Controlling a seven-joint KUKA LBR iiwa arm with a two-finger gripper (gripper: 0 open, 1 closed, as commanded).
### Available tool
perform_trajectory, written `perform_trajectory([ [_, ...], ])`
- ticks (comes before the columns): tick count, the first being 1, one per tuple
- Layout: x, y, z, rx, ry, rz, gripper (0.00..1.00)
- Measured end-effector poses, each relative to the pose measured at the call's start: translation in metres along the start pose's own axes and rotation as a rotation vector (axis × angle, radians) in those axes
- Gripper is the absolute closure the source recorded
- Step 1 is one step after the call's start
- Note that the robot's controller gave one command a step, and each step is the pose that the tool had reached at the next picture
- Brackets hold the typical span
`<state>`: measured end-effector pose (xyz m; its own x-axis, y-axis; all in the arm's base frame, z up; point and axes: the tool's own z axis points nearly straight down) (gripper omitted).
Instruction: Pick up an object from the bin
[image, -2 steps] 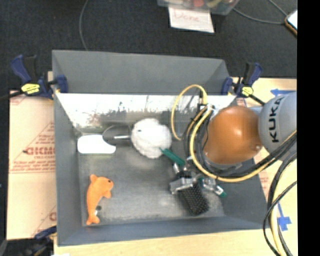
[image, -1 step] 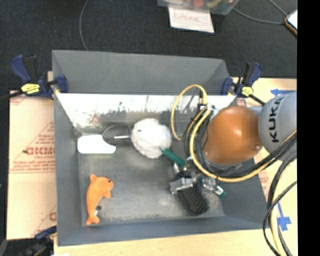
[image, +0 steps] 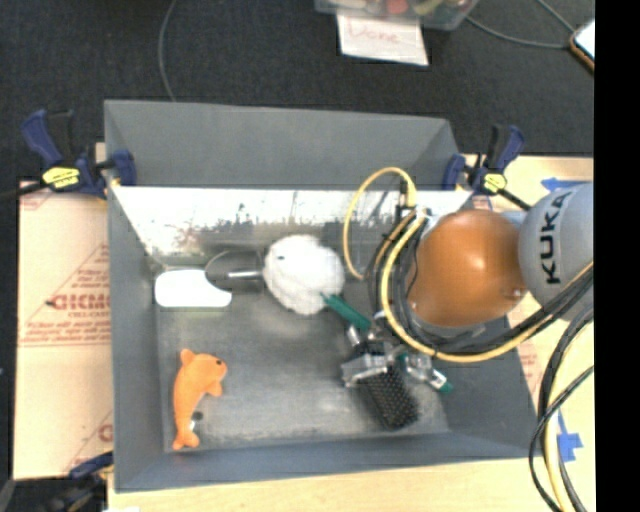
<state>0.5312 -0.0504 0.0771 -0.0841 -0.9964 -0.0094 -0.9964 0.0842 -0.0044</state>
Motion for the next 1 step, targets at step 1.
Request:
perform_trajectory([
  [1, 0.0006, -0.0002, -0.0060, 0.002, 0.000, 0.003, 1.00],
])
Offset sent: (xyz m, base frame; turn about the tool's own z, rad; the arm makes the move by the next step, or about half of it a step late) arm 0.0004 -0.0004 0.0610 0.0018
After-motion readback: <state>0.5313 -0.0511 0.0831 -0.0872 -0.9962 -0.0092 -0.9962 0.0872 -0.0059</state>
